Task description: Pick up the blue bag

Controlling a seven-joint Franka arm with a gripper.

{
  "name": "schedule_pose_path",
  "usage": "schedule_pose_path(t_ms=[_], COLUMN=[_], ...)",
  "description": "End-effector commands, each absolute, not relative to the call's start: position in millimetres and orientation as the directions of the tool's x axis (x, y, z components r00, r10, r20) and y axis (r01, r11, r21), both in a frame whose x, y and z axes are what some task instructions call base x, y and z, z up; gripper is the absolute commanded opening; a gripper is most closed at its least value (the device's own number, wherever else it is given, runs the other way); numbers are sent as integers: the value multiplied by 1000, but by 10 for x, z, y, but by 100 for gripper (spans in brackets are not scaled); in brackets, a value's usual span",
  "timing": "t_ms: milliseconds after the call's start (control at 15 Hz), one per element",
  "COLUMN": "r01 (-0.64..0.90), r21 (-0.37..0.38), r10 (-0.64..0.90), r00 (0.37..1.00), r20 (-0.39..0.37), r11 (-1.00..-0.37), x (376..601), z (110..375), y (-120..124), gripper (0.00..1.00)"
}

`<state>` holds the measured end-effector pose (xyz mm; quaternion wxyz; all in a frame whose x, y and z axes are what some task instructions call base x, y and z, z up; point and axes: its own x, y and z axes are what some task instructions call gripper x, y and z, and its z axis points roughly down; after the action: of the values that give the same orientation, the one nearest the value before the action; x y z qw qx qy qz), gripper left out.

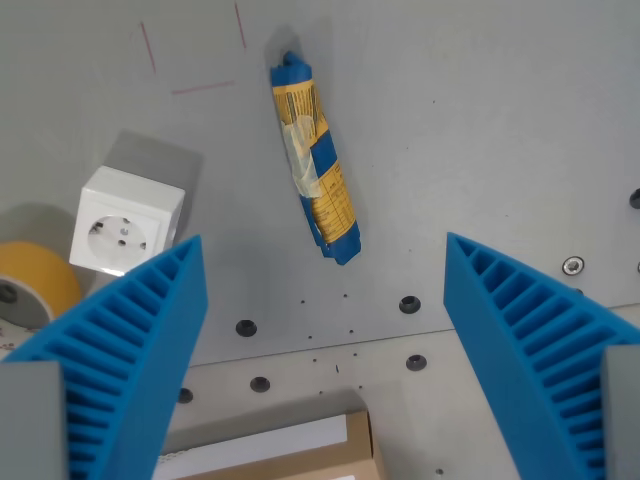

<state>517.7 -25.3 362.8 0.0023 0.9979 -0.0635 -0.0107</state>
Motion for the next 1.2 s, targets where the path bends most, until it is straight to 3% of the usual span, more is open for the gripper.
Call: schedule_pose_path(t_ms=[67,533,1200], r01=[-74,10,91], r21=[-5,-8,-8], r10=[-74,9,89], r00=[996,995,989], r20=[48,102,122], r11=[-997,-1000,-996], x=[5124,4981,4790], z=[3486,3124,2599], y=[-244,-219,-173], gripper=[100,100,100])
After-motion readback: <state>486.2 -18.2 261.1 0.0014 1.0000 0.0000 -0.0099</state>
